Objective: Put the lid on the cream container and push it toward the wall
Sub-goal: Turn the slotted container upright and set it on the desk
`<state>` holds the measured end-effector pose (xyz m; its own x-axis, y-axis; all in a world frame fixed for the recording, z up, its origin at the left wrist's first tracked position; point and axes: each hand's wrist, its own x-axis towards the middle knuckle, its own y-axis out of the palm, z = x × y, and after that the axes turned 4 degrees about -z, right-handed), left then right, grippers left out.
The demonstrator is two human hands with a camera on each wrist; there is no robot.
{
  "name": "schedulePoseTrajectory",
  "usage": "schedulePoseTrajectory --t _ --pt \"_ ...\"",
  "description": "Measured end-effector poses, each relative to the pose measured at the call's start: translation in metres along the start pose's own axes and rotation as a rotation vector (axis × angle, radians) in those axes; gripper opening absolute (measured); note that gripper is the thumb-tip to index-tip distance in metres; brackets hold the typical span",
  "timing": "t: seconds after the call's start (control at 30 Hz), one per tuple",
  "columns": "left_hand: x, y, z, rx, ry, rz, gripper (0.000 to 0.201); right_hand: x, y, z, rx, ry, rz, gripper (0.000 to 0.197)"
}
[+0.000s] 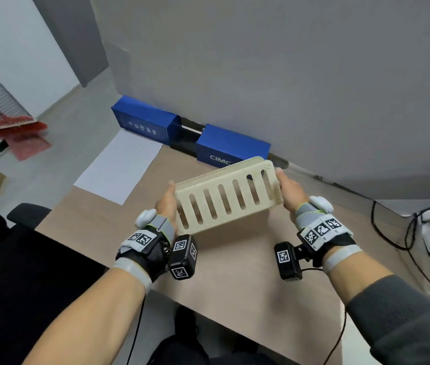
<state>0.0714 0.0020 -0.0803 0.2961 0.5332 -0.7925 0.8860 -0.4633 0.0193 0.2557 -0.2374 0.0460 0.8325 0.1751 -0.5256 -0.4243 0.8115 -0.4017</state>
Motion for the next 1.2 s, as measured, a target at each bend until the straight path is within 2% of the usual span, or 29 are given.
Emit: schedulePoseTrajectory --t 0.07,0.13,0.2,0.23,0.3,0.37,0.4,0.43,0.5,0.53,0.6,0.63,0.7,0.77,0.83,0.87,0.93,1.1,1.2 --pt "0.006 0.014 0.005 -0.03 0.039 -0.027 0.073 0.007 -0.023 -0.013 0.03 0.017 -0.039 0.092" --pt "-0.043 0.037 -0.002 0.005 0.118 -0.086 0.049 0.009 -0.044 -0.027 0.049 0.069 -0.091 0.1" --pt "-0.097 0.058 -0.007 0.123 0.205 -0.078 0.018 0.008 -0.06 -0.039 0.08 0.117 -0.108 0.103" --pt "-0.116 0.066 -0.006 0.185 0.241 -0.062 0.022 0.004 -0.067 -0.043 0.091 0.131 -0.109 0.101" --pt "-0.123 0.072 0.001 0.279 0.314 -0.05 0.052 0.002 -0.076 -0.053 0.106 0.149 -0.092 0.087" --pt "-0.125 0.077 0.005 0.331 0.395 -0.043 0.065 0.003 -0.083 -0.065 0.139 0.125 -0.084 0.046" --pt "-0.125 0.079 0.006 0.351 0.401 -0.033 0.064 0.004 -0.086 -0.07 0.157 0.117 -0.086 0.026" --pt "-0.125 0.082 0.008 0.34 0.376 -0.011 0.055 0.004 -0.088 -0.075 0.175 0.123 -0.087 0.014" --pt "-0.126 0.081 0.008 0.26 0.293 0.023 0.025 0.001 -0.091 -0.085 0.303 0.161 -0.046 0.013" --pt "-0.126 0.079 0.008 0.223 0.236 0.043 0.024 0.002 -0.094 -0.092 0.422 0.194 -0.03 0.014" --pt "-0.126 0.076 0.009 0.236 0.133 0.108 0.046 0.004 -0.097 -0.103 0.528 0.229 -0.024 0.024" --pt "-0.122 0.076 0.012 0.239 0.1 0.12 0.05 0.008 -0.1 -0.11 0.492 0.234 -0.013 0.03" --pt "-0.111 0.077 0.018 0.274 0.091 0.082 0.04 0.006 -0.097 -0.118 0.421 0.214 -0.019 0.031" --pt "-0.102 0.081 0.027 0.356 0.114 -0.008 0.038 0.013 -0.094 -0.131 0.312 0.188 -0.057 0.019" --pt "-0.094 0.086 0.035 0.421 0.147 -0.038 0.045 0.019 -0.095 -0.147 0.238 0.194 -0.114 0.048" --pt "-0.092 0.088 0.039 0.442 0.163 -0.036 0.048 0.02 -0.095 -0.154 0.222 0.192 -0.117 0.052" --pt "-0.094 0.09 0.045 0.479 0.181 -0.008 0.056 0.02 -0.094 -0.164 0.183 0.17 -0.08 0.033" --pt "-0.089 0.095 0.05 0.486 0.14 0.064 0.047 0.014 -0.093 -0.169 0.216 0.168 -0.084 0.021" --pt "-0.085 0.102 0.044 0.503 0.12 0.102 0.049 0.013 -0.092 -0.17 0.254 0.155 -0.114 0.011"
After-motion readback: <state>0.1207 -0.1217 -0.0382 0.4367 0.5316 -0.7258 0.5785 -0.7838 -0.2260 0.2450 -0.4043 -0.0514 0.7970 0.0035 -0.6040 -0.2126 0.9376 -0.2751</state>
